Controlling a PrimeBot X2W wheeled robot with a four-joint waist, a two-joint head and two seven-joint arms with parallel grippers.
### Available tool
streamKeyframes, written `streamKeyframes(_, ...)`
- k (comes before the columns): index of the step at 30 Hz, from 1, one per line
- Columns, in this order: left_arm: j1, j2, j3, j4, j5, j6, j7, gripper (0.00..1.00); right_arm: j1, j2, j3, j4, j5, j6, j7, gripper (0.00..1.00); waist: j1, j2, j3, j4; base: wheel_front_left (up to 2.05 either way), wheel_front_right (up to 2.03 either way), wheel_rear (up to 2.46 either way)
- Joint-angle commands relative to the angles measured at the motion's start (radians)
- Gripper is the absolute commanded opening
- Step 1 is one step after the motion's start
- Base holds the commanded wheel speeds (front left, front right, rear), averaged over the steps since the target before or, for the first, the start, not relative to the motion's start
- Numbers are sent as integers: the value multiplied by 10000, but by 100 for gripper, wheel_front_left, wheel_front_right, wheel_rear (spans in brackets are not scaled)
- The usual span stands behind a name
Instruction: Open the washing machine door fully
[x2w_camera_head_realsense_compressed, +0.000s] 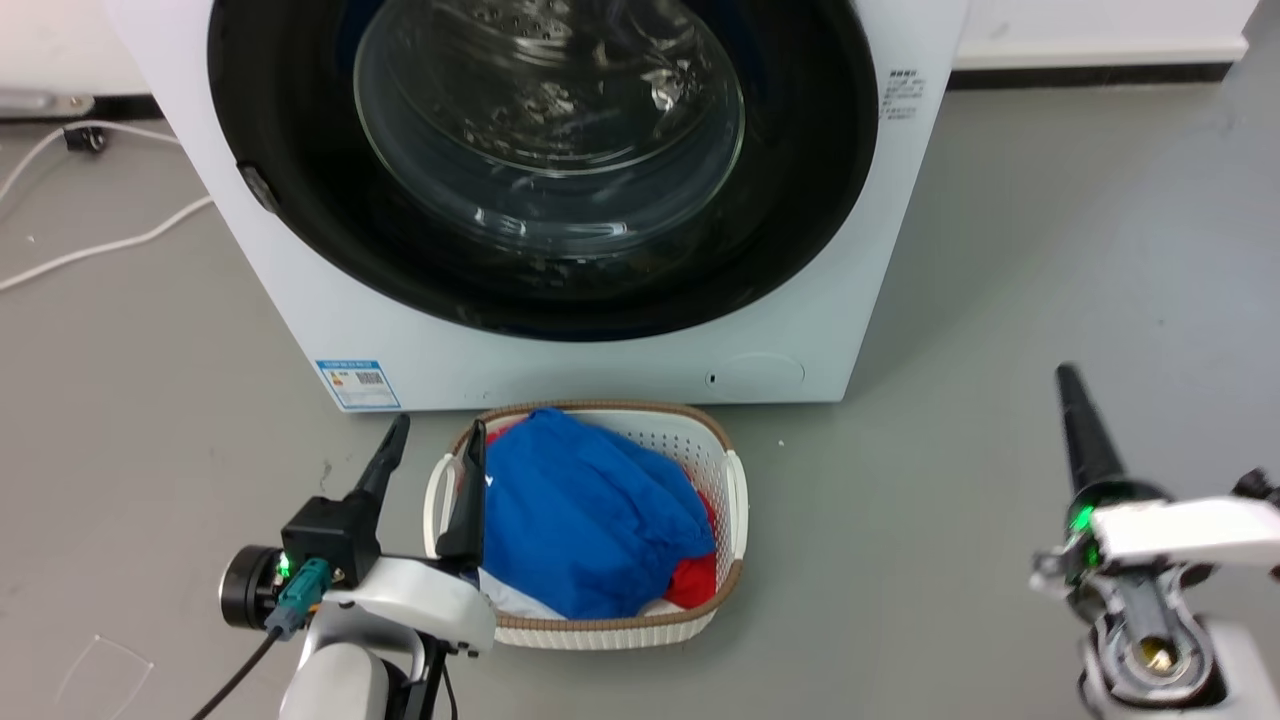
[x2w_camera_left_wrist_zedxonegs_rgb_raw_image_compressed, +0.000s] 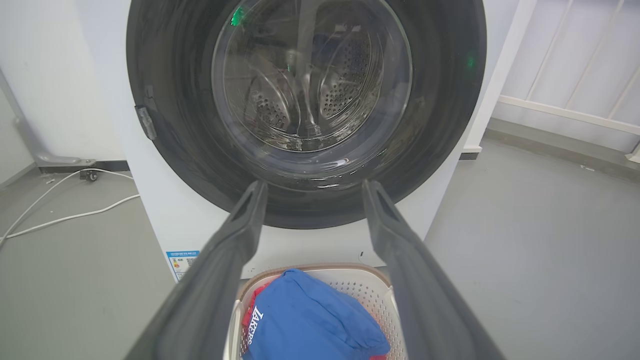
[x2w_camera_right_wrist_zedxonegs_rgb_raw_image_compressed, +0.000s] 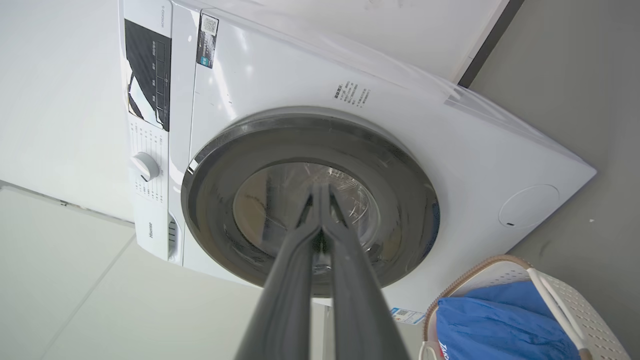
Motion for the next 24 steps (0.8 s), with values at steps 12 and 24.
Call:
streamKeyframes(12, -1158, -42, 121, -806, -12, -48, -26, 100, -3323, -1201, -1586, 1152, 2389, 2, 2070, 0, -1, 0, 1982, 10, 0, 0, 0)
streamKeyframes(24, -2218, -51, -45, -1687, -44, -60, -26, 100, -7430, -2708, -1063, 4034, 2091, 2, 4190, 0, -1, 0, 3796, 285, 0, 0, 0)
